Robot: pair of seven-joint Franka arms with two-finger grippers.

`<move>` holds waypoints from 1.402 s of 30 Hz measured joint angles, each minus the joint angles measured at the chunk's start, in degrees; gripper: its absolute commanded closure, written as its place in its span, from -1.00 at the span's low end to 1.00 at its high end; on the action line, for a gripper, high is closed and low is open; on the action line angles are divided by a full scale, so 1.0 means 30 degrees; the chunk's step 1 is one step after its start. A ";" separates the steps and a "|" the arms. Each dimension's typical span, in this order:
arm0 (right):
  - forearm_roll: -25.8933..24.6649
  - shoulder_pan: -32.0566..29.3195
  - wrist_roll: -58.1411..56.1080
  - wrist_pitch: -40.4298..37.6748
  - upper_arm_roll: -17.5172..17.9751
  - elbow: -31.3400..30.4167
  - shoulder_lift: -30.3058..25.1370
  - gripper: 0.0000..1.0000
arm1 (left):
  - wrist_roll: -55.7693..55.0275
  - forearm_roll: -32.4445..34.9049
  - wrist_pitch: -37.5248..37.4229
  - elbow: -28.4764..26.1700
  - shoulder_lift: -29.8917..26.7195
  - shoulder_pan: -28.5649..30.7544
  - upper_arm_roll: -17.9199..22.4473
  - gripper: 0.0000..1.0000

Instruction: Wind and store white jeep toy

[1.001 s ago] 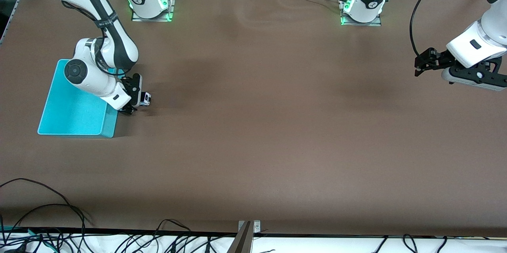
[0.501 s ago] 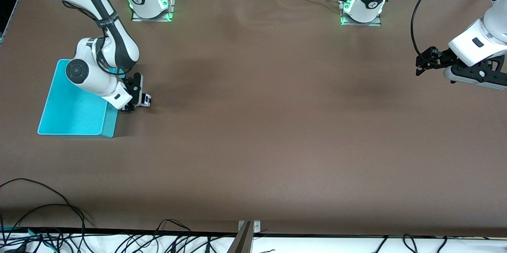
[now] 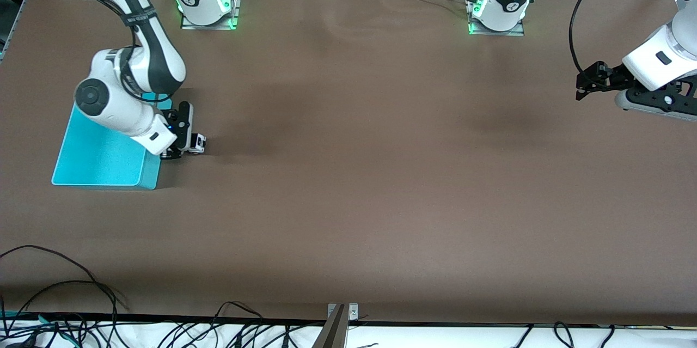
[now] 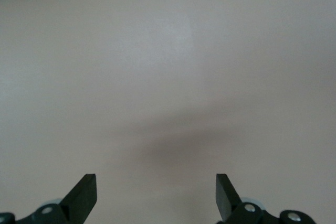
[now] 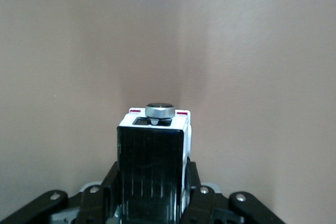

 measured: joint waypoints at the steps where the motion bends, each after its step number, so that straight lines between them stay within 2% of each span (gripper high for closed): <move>1: 0.0026 -0.0005 0.0054 -0.0512 -0.0003 0.0386 -0.0044 0.32 | 0.0000 0.0000 0.0000 0.0060 0.0006 0.0000 0.0011 -1.00; 11: 0.0117 -0.0117 0.0531 -0.4523 -0.0912 0.3749 -0.0195 0.32 | 0.0000 -0.0001 -0.0078 0.0579 0.0104 -0.0001 0.0019 -1.00; 19: 0.0118 -0.0216 0.0409 -0.6337 -0.2159 0.4990 -0.0312 0.32 | -0.0001 -0.0002 -0.0081 0.0592 0.0286 0.0000 0.0019 -1.00; 27: 0.0116 -0.0222 -0.0070 -0.7326 -0.3064 0.5016 -0.0848 0.33 | -0.0001 -0.0002 -0.0081 0.0624 0.0309 0.0000 0.0021 -1.00; 34: 0.0116 -0.0228 -0.2022 -0.7487 -0.4560 0.4551 -0.0916 0.32 | -0.0001 -0.0002 -0.0082 0.0674 0.0311 0.0002 0.0063 -1.00; 42: 0.0116 -0.0257 -0.4687 -0.5635 -0.6399 0.1783 -0.1447 0.32 | -0.0001 -0.0002 -0.0410 0.0923 0.0315 0.0014 0.0083 -1.00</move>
